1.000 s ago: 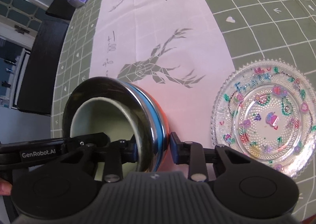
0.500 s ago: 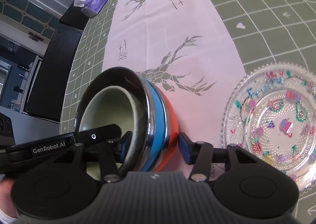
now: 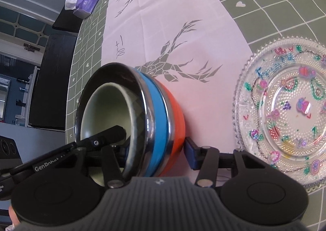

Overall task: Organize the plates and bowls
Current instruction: 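Lower the bowl stack onto the flowered glass plates with both tools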

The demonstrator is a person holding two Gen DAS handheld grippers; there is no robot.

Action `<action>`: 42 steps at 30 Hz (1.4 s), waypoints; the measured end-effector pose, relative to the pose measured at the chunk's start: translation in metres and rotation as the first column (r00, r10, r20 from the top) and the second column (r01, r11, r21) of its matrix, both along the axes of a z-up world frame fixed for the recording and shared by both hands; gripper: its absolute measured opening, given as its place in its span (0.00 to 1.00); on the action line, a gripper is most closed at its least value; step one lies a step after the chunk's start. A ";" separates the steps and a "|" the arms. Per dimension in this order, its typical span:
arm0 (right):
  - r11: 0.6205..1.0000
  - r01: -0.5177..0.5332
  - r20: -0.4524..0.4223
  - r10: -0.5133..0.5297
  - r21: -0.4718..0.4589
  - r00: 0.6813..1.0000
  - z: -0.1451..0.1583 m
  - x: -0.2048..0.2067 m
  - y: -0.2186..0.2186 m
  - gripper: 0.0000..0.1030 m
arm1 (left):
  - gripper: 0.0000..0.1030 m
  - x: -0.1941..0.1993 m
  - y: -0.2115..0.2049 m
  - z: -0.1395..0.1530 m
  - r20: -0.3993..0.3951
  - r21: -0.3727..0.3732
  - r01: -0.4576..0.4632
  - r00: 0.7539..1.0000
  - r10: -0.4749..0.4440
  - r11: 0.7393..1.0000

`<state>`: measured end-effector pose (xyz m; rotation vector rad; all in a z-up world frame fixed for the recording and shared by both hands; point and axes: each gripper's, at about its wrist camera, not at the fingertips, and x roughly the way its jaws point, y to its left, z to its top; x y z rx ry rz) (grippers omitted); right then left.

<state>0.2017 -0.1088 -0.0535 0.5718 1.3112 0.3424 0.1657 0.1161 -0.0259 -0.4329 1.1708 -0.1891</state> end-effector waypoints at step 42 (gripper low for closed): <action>0.985 0.162 0.018 -0.161 -0.051 0.987 0.052 -0.028 -0.169 0.45 | 0.44 0.014 -0.162 0.028 -0.072 -0.024 0.144 0.987 -0.145 0.989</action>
